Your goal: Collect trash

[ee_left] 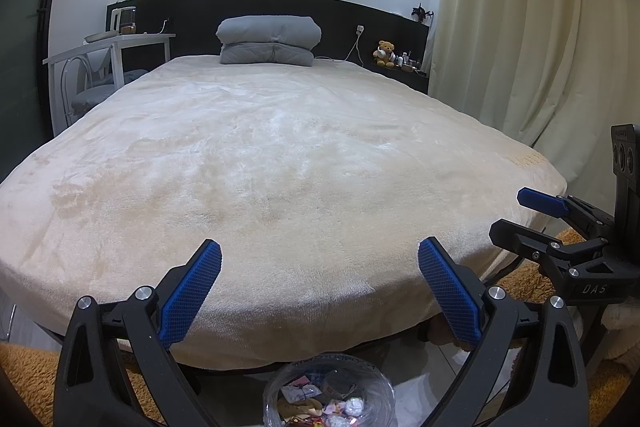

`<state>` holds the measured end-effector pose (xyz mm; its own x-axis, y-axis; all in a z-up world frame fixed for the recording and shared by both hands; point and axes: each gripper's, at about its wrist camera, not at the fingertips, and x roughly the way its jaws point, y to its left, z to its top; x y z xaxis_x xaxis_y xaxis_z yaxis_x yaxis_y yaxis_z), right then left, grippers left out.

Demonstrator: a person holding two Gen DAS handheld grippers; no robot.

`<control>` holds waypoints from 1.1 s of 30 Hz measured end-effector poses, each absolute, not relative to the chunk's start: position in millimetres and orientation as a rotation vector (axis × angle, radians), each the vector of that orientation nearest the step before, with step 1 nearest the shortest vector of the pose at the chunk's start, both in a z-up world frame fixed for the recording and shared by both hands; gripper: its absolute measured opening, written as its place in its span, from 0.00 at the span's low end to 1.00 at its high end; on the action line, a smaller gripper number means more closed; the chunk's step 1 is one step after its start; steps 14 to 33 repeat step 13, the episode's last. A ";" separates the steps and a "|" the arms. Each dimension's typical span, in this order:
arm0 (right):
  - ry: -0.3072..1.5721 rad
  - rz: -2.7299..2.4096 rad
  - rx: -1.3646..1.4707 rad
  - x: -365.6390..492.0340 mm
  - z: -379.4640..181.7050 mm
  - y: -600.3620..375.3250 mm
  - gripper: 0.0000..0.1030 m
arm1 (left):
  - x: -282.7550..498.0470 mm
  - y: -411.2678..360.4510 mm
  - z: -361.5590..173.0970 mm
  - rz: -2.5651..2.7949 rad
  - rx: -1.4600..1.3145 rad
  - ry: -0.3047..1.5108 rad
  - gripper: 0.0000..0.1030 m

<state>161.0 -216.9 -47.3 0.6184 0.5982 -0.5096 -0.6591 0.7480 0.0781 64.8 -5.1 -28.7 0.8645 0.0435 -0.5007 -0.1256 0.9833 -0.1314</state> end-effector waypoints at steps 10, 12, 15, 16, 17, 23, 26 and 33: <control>0.540 0.725 -0.121 160.8 -47.1 -216.6 0.95 | 66.6 -5.5 -26.0 0.090 -0.160 0.521 0.94; 0.539 0.725 -0.121 160.8 -47.1 -216.8 0.95 | 66.9 -6.5 -25.7 0.092 -0.160 0.522 0.94; 0.539 0.725 -0.122 160.9 -47.2 -216.8 0.95 | 66.9 -6.4 -25.7 0.091 -0.161 0.522 0.94; 0.539 0.725 -0.122 160.9 -47.2 -216.8 0.95 | 66.9 -6.4 -25.7 0.091 -0.161 0.522 0.94; 0.539 0.725 -0.122 160.9 -47.2 -216.8 0.95 | 66.9 -6.4 -25.7 0.091 -0.161 0.522 0.94; 0.539 0.725 -0.122 160.9 -47.2 -216.8 0.95 | 66.9 -6.4 -25.7 0.091 -0.161 0.522 0.94; 0.539 0.725 -0.122 160.9 -47.2 -216.8 0.95 | 66.9 -6.4 -25.7 0.091 -0.161 0.522 0.94; 0.539 0.725 -0.122 160.9 -47.2 -216.8 0.95 | 66.9 -6.4 -25.7 0.091 -0.161 0.522 0.94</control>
